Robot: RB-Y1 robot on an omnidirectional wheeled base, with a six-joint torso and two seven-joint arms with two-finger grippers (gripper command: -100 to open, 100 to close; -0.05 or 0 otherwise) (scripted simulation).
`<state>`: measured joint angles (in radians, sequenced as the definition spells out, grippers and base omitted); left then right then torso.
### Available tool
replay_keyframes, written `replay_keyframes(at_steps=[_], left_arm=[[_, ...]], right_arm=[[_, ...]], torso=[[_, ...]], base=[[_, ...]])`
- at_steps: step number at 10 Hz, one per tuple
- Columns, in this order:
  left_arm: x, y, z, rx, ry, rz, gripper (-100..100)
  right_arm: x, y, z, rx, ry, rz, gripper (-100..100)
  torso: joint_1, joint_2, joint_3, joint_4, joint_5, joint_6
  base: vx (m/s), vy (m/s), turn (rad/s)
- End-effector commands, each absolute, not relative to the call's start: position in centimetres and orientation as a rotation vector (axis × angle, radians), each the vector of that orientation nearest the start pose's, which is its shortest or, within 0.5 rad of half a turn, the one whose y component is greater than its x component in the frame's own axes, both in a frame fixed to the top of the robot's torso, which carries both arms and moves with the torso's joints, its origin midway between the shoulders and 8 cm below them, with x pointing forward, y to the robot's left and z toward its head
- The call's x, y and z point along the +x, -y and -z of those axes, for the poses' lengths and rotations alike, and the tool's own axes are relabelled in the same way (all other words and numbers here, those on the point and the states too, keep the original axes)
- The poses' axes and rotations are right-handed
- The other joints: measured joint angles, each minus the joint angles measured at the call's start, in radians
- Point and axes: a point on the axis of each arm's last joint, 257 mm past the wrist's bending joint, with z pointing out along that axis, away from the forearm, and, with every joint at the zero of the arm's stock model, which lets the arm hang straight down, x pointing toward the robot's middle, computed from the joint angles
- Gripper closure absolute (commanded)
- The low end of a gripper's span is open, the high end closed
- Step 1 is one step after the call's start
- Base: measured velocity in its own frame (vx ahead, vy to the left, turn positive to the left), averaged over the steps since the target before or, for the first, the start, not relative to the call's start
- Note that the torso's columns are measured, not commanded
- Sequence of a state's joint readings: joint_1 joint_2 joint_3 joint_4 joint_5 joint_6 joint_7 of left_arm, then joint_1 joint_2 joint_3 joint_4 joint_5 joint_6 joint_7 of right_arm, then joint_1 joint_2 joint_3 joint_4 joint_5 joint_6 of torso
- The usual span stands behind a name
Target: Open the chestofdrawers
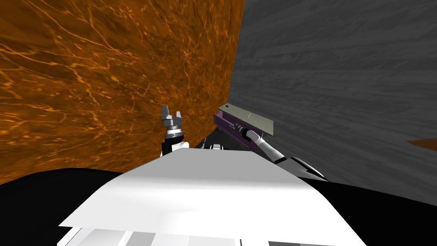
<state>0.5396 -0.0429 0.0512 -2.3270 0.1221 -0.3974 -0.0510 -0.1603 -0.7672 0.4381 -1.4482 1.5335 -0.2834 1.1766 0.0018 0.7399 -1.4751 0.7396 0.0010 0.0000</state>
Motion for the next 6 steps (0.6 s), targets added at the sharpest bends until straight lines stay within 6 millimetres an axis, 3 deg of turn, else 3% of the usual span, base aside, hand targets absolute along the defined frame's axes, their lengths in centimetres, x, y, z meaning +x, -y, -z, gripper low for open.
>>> replay_keyframes(at_steps=[1,6], left_arm=[[34.08,-31.90,-1.30,-0.807,-0.575,1.247,0],[34.08,-31.90,-1.29,-0.807,-0.575,1.247,0]], right_arm=[[51.28,24.03,31.03,-1.946,-0.810,0.837,0],[51.25,23.97,31.06,-1.946,-0.809,0.836,0]], torso=[[-0.001,0.000,0.000,0.000,-0.001,0.000],[-0.002,-0.002,-0.001,-0.002,-0.001,0.000]], base=[[0.000,0.000,0.000],[-0.001,-0.003,-0.002]])
